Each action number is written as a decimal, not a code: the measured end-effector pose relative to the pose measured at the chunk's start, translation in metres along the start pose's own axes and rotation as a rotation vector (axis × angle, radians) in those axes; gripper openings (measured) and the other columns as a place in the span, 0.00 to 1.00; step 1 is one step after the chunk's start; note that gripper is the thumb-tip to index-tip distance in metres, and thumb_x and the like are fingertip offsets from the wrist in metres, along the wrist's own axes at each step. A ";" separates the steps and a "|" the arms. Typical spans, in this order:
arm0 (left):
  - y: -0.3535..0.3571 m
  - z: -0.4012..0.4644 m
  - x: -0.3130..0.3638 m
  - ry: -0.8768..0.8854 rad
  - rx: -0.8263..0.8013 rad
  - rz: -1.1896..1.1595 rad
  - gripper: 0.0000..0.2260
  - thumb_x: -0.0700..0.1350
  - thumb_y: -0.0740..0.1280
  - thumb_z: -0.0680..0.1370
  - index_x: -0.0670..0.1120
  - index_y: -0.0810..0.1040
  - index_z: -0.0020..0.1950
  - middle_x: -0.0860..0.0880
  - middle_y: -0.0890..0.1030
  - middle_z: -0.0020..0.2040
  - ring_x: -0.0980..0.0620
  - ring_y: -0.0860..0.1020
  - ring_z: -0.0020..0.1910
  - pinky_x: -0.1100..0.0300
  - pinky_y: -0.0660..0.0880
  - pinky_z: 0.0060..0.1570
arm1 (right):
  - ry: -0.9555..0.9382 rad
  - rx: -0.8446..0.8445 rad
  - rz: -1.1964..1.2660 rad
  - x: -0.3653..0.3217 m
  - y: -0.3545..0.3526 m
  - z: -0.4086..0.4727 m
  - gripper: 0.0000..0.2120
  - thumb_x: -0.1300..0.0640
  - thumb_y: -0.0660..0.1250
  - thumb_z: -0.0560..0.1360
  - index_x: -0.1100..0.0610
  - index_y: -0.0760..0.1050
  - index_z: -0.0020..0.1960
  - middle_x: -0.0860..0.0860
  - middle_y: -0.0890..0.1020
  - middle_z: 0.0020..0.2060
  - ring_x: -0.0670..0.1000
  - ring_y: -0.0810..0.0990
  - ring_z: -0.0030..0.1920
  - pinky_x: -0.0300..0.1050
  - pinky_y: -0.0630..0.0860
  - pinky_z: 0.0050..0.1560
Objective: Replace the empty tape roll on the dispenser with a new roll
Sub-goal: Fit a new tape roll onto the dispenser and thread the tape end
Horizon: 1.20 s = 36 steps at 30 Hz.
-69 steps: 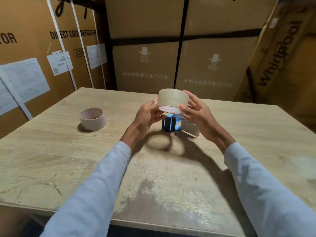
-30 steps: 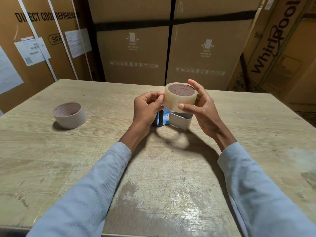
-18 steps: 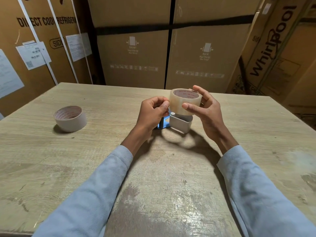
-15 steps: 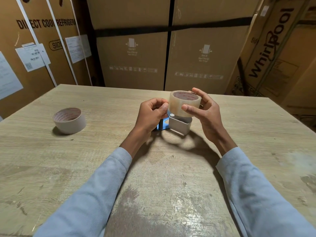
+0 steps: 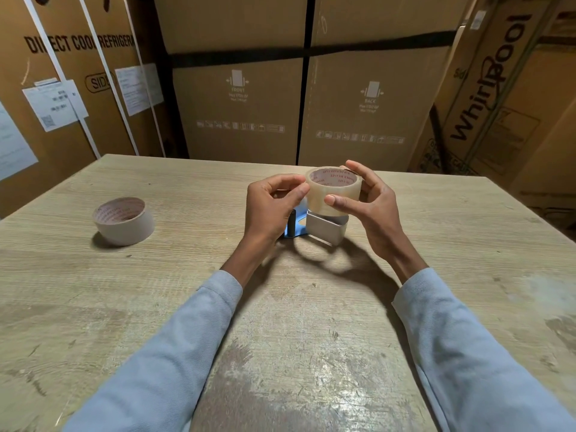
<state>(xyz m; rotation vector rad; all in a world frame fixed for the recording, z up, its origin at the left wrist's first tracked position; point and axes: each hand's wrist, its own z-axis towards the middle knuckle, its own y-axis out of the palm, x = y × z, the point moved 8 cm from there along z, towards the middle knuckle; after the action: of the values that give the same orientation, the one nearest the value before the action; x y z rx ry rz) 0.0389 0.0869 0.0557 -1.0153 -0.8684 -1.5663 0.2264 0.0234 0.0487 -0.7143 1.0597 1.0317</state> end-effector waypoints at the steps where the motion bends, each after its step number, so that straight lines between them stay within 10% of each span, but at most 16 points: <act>1: -0.001 0.001 0.000 0.008 0.005 0.008 0.05 0.38 0.74 0.74 0.44 0.85 0.49 0.48 0.86 0.43 0.55 0.83 0.42 0.60 0.81 0.44 | -0.001 -0.002 -0.004 0.000 0.000 0.000 0.40 0.59 0.82 0.61 0.57 0.72 0.71 0.55 0.81 0.62 0.53 0.81 0.62 0.50 0.79 0.62; 17: -0.006 0.003 0.008 0.095 0.007 0.017 0.06 0.36 0.73 0.75 0.44 0.84 0.50 0.49 0.85 0.44 0.55 0.83 0.44 0.55 0.83 0.47 | -0.021 0.101 -0.050 -0.010 0.002 -0.001 0.39 0.53 0.82 0.61 0.60 0.74 0.69 0.52 0.85 0.55 0.46 0.84 0.53 0.40 0.81 0.50; 23: -0.009 0.002 -0.006 0.038 -0.052 -0.015 0.30 0.38 0.76 0.72 0.50 0.71 0.71 0.45 0.77 0.61 0.51 0.81 0.57 0.60 0.80 0.55 | -0.049 0.102 -0.071 -0.015 0.001 -0.003 0.40 0.51 0.81 0.61 0.60 0.74 0.70 0.52 0.84 0.56 0.45 0.84 0.54 0.40 0.81 0.51; 27: -0.003 0.001 -0.012 -0.007 -0.076 -0.009 0.15 0.37 0.75 0.73 0.40 0.82 0.59 0.42 0.84 0.53 0.48 0.84 0.50 0.51 0.81 0.55 | -0.050 0.094 -0.092 -0.014 -0.001 -0.004 0.40 0.51 0.82 0.62 0.60 0.73 0.70 0.53 0.83 0.58 0.47 0.84 0.57 0.42 0.82 0.53; 36: 0.002 -0.001 -0.015 -0.001 -0.025 0.053 0.05 0.35 0.74 0.73 0.39 0.85 0.48 0.46 0.85 0.40 0.57 0.83 0.36 0.63 0.81 0.39 | -0.066 0.128 -0.196 -0.010 -0.009 0.000 0.39 0.55 0.83 0.63 0.62 0.74 0.70 0.53 0.83 0.57 0.46 0.84 0.56 0.44 0.82 0.55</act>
<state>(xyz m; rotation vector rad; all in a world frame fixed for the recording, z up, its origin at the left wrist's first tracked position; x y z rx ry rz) 0.0419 0.0908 0.0414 -1.0492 -0.8177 -1.5357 0.2333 0.0170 0.0586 -0.6617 0.9694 0.8065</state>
